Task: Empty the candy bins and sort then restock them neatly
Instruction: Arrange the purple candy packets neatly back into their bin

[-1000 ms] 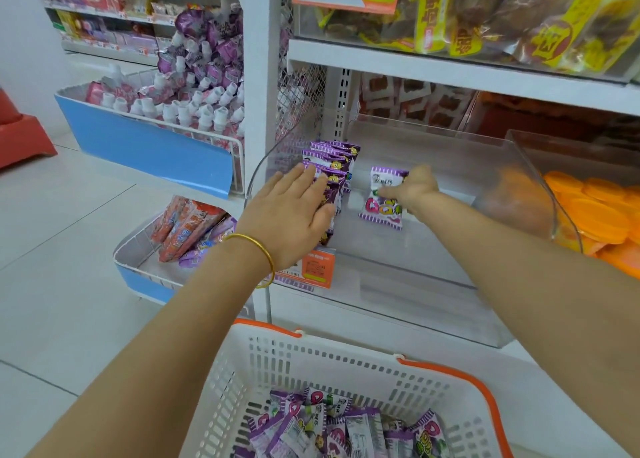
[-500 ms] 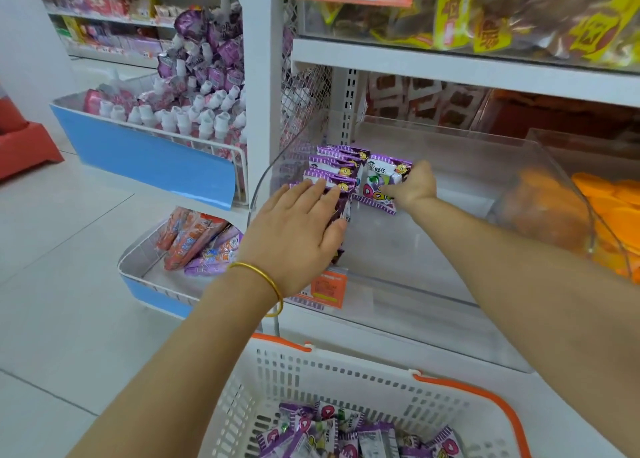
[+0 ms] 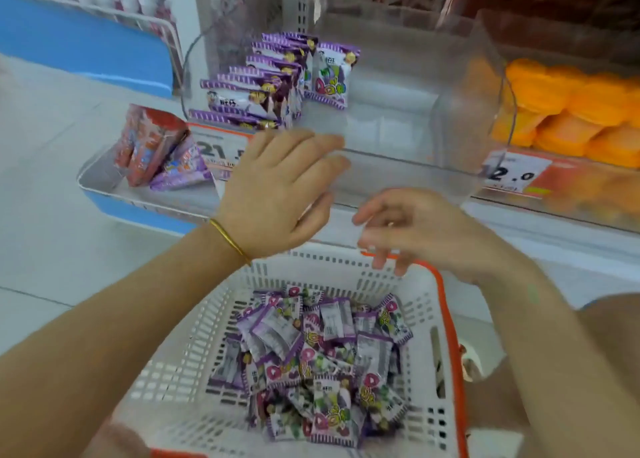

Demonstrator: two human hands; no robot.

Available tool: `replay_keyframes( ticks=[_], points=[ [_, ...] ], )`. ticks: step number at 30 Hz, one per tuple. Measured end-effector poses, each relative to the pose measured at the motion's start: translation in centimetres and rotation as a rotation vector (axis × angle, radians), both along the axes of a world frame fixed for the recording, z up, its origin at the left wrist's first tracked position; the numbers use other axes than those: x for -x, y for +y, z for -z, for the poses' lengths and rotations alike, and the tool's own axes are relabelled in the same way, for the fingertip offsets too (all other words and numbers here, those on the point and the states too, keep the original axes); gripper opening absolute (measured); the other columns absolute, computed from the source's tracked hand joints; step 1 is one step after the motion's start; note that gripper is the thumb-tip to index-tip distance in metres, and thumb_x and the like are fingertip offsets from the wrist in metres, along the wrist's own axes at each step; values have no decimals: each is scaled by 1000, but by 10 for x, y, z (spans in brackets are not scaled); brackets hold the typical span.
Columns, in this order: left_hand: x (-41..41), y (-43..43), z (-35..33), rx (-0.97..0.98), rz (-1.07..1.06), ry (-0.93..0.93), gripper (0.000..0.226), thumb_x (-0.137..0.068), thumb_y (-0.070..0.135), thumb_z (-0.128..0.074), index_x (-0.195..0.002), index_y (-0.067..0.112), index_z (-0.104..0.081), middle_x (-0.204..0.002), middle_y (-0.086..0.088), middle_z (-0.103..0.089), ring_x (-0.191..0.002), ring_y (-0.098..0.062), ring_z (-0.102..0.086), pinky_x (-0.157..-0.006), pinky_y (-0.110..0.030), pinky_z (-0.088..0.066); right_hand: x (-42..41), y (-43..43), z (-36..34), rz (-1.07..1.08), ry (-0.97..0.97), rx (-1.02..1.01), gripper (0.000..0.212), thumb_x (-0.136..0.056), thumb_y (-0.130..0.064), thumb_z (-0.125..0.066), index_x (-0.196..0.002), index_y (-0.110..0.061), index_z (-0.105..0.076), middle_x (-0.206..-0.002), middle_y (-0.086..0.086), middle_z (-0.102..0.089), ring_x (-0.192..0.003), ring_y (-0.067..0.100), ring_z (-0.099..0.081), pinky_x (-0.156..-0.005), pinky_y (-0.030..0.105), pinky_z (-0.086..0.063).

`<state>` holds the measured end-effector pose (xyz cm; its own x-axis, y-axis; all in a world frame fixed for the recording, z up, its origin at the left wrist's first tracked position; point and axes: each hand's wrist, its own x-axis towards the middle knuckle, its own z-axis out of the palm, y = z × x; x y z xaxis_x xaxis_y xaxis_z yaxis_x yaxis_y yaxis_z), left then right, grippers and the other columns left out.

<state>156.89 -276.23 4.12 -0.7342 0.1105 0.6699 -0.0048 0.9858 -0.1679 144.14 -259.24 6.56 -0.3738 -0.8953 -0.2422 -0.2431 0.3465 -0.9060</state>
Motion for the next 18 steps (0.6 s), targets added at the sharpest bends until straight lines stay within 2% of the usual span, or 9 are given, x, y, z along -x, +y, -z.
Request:
replay_keyframes(
  ticks=[3, 6, 9, 10, 11, 13, 15, 16, 18],
  points=[
    [-12, 25, 46, 47, 82, -221, 30, -87, 22, -49, -108, 8, -63, -120, -12, -63, -102, -31, -55, -80, -40, -41, 18, 16, 103, 28, 96, -408, 12, -89, -11, -63, -101, -10, -61, -87, 8, -67, -65, 20, -65, -65, 38, -57],
    [-25, 42, 85, -6, 74, -402, 29, -84, 23, -48, -107, 10, -59, -117, -12, -64, -99, -31, -59, -78, -39, -42, 32, 28, 191, 22, 292, -675, 24, -91, -5, -55, -113, 3, -59, -110, 23, -62, -70, 23, -55, -66, 36, -53],
    [-36, 54, 113, -63, 41, -520, 31, -82, 25, -45, -104, 12, -63, -115, -10, -65, -97, -29, -61, -75, -38, -50, 35, 39, 247, -101, 421, -822, 54, -90, 3, -45, -142, -6, -37, -140, 18, -45, -103, 29, -58, -71, 34, -50],
    [-39, 58, 119, -82, 32, -554, 32, -82, 25, -44, -103, 12, -64, -115, -10, -65, -98, -29, -62, -75, -38, -52, 34, 41, 259, -117, 442, -824, 62, -90, 4, -43, -148, -10, -28, -145, 18, -39, -114, 30, -54, -73, 35, -51],
    [-41, 61, 125, -101, 23, -585, 33, -82, 25, -43, -103, 12, -65, -115, -9, -65, -98, -29, -62, -74, -38, -54, 33, 43, 269, -98, 448, -809, 65, -91, 4, -44, -150, -13, -23, -145, 17, -38, -116, 30, -53, -75, 37, -52],
    [-43, 67, 134, -131, -3, -632, 34, -81, 24, -42, -101, 13, -67, -115, -9, -65, -97, -28, -63, -75, -37, -55, 32, 47, 285, 39, 440, -755, 66, -89, 5, -47, -148, -15, -24, -136, 15, -44, -100, 27, -57, -64, 35, -52],
    [-41, 72, 142, -165, -25, -671, 35, -79, 24, -40, -97, 13, -69, -114, -9, -65, -96, -27, -64, -74, -37, -56, 32, 51, 296, 153, 416, -724, 64, -87, 8, -49, -145, -11, -28, -116, 11, -52, -87, 22, -55, -51, 26, -40],
    [-39, 74, 146, -182, -28, -688, 35, -78, 24, -40, -95, 13, -69, -113, -9, -65, -95, -27, -64, -73, -37, -57, 33, 53, 301, 188, 384, -734, 62, -88, 5, -53, -143, -7, -28, -99, 8, -51, -78, 18, -52, -47, 22, -35],
    [-38, 76, 153, -218, -35, -718, 29, -78, 22, -46, -94, 14, -69, -114, -10, -65, -95, -27, -64, -71, -38, -57, 32, 54, 307, 240, 280, -776, 65, -89, -13, -65, -141, 3, -29, -72, 2, -36, -59, 12, -42, -42, 19, -27]
  ],
)
